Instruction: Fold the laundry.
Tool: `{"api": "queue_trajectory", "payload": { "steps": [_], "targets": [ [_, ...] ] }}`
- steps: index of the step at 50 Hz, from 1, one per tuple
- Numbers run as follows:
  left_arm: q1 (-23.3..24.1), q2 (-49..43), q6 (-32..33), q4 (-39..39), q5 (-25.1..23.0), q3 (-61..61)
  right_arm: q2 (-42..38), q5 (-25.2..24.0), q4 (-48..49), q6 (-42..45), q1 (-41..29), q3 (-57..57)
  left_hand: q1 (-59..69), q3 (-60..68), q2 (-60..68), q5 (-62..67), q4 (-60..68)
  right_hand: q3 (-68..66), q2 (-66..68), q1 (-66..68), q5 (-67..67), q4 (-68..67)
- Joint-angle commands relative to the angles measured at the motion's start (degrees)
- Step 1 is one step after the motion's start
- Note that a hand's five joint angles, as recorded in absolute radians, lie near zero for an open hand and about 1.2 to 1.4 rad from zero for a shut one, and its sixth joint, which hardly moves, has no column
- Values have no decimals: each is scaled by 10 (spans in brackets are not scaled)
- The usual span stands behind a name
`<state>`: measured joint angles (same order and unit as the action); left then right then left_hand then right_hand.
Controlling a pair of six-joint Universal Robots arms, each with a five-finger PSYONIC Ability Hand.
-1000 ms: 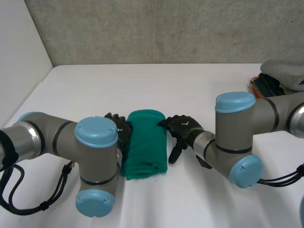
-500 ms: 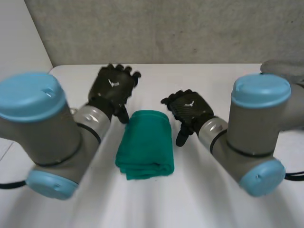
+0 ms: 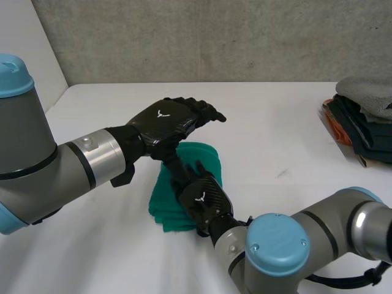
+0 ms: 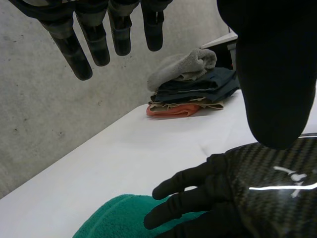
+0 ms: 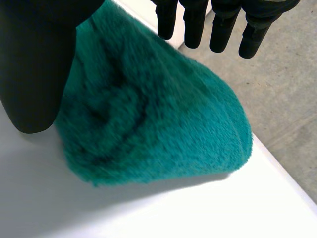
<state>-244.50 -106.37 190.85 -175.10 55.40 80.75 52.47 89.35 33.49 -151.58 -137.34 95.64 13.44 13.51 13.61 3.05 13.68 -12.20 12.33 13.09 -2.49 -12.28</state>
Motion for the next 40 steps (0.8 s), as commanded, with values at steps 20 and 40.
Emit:
{"api": "queue_trajectory", "payload": {
  "steps": [20,40],
  "targets": [
    [1,11,-4,-3,15,1,-43,24,41,9,42,-105,27,26,25,31,24,-678,677,669,-675,-677],
    [-6,107,-123,-81,34,-2,100,-117,110,-153,347,-292,32,31,30,36,29,-678,677,669,-675,-677]
  ]
}}
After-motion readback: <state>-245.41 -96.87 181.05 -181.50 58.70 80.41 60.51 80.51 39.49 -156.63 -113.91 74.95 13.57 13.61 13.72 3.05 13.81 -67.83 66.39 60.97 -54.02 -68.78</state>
